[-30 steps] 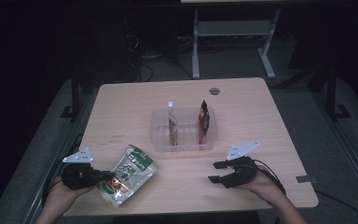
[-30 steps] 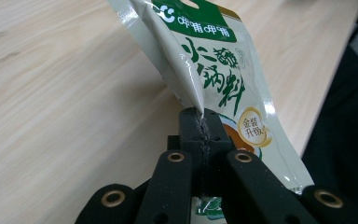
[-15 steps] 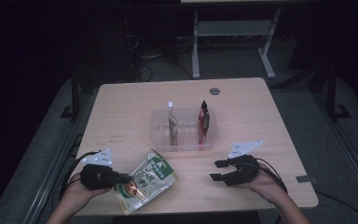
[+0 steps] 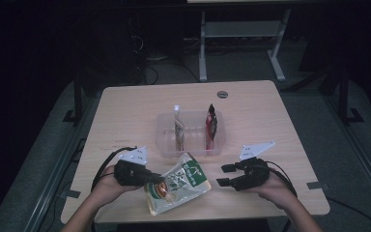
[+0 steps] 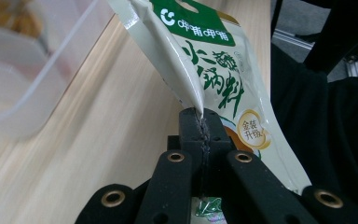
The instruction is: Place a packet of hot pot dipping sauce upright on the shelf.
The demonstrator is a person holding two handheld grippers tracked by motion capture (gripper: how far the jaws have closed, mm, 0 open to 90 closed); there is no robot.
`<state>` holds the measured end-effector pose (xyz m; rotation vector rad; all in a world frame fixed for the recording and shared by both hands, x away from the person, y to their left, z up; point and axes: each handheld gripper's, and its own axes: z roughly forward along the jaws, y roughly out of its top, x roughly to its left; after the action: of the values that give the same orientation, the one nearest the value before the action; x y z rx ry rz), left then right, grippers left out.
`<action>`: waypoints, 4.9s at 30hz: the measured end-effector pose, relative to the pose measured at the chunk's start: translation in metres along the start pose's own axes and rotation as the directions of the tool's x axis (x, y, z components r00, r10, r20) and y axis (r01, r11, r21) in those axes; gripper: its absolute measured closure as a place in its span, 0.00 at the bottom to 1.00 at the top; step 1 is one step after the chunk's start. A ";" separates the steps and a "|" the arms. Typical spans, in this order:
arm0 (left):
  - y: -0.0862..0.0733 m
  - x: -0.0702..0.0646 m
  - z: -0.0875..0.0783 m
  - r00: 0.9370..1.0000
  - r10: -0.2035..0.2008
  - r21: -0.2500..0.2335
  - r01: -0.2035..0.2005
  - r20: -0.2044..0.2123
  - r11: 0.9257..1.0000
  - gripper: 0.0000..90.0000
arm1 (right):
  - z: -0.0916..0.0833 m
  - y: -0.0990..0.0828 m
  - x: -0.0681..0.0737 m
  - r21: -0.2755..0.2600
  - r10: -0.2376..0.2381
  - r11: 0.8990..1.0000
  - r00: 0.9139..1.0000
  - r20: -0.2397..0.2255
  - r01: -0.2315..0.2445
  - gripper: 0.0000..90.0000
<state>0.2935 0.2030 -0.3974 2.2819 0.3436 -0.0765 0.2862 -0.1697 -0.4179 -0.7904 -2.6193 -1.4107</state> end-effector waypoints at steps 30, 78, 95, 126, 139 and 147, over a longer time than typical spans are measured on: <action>0.014 -0.003 0.010 0.994 0.110 -0.074 -0.109 0.010 0.991 1.00 | 0.030 0.024 -0.006 -0.055 -0.019 0.998 0.978 -0.207 0.008 0.80; 0.006 0.002 0.004 0.993 0.095 -0.097 -0.101 -0.064 0.990 0.52 | 0.026 0.029 0.012 -0.147 -0.132 0.985 0.954 -0.268 0.095 1.00; -0.026 0.014 -0.011 0.993 -0.003 -0.072 -0.005 -0.120 0.997 0.38 | 0.015 0.052 0.023 -0.211 -0.209 0.965 0.946 -0.250 0.157 1.00; -0.036 0.025 -0.012 0.989 -0.052 -0.074 0.043 -0.136 0.996 0.29 | 0.012 0.116 0.036 -0.323 -0.346 0.908 0.911 -0.226 0.266 1.00; -0.035 0.025 -0.014 0.990 -0.047 -0.068 0.038 -0.136 0.997 0.28 | 0.013 0.140 0.036 -0.342 -0.367 0.896 0.904 -0.217 0.282 1.00; -0.036 0.027 -0.015 0.989 -0.051 -0.072 0.041 -0.138 0.997 0.29 | 0.017 0.157 0.032 -0.347 -0.371 0.894 0.904 -0.213 0.285 1.00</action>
<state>0.3084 0.2429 -0.4181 2.2159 0.4649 0.0711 0.3344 -0.0731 -0.2988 -0.1361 -2.4269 -1.8941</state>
